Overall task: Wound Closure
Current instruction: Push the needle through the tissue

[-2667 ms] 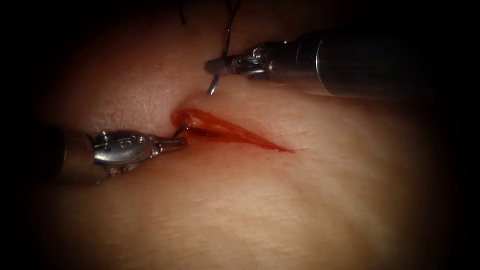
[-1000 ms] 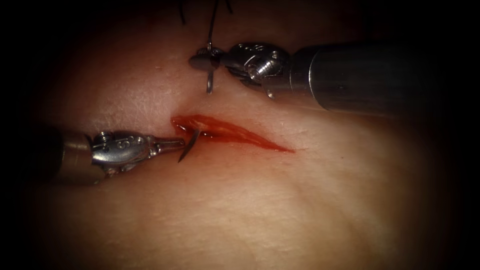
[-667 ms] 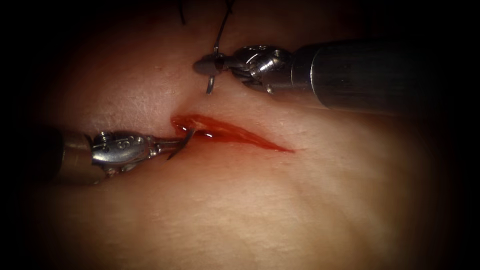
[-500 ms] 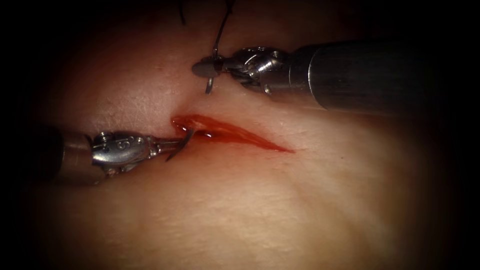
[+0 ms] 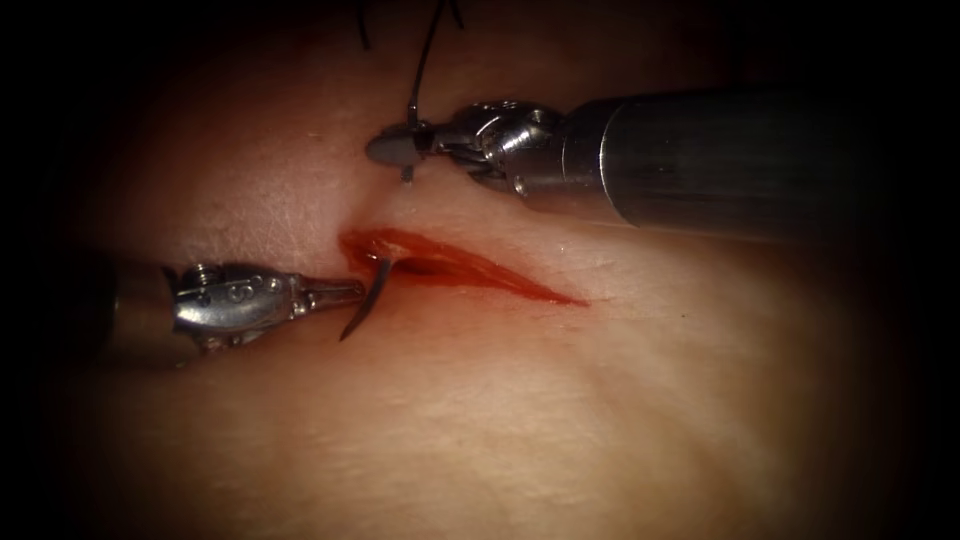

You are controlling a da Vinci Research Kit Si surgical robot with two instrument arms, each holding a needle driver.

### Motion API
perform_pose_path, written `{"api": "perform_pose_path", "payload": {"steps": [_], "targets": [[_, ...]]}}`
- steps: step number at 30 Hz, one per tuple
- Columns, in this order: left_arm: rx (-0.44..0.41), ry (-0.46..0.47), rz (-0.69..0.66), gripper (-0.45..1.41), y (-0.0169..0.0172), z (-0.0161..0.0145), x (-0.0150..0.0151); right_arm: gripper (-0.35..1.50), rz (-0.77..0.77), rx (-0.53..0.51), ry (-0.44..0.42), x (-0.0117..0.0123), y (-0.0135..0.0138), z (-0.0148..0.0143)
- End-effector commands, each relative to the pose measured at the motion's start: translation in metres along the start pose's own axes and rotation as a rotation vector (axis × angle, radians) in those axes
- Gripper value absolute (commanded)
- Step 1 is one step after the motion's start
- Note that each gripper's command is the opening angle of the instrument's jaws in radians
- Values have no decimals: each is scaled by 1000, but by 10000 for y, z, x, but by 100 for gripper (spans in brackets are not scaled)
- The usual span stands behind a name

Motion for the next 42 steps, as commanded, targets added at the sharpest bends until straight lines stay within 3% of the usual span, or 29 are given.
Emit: {"api": "perform_pose_path", "payload": {"steps": [1,3,10,11,14,16,23,35,39,41,42], "targets": [[-13,11,1,15,7,8,-2,69,-10,-1,2,3,2,5],[4,51,60,22,8,8,6,81,-18,3,-1,6,2,0],[13,95,194,37,21,15,34,83,-56,18,-11,22,0,-32],[17,99,210,44,22,15,36,83,-65,11,-10,25,0,-38],[26,99,261,91,24,17,44,81,-82,-8,-6,32,4,-53],[24,102,307,103,30,20,55,77,-85,-16,2,36,9,-66],[56,165,393,98,37,20,80,71,-95,-27,12,34,17,-82],[67,186,423,86,25,21,79,64,-107,-38,16,28,20,-82],[66,186,436,74,21,22,78,64,-107,-39,17,27,20,-81],[66,186,436,61,21,23,79,64,-113,-40,17,27,20,-81],[67,186,435,42,21,24,79,64,-114,-39,16,27,20,-81]]}}
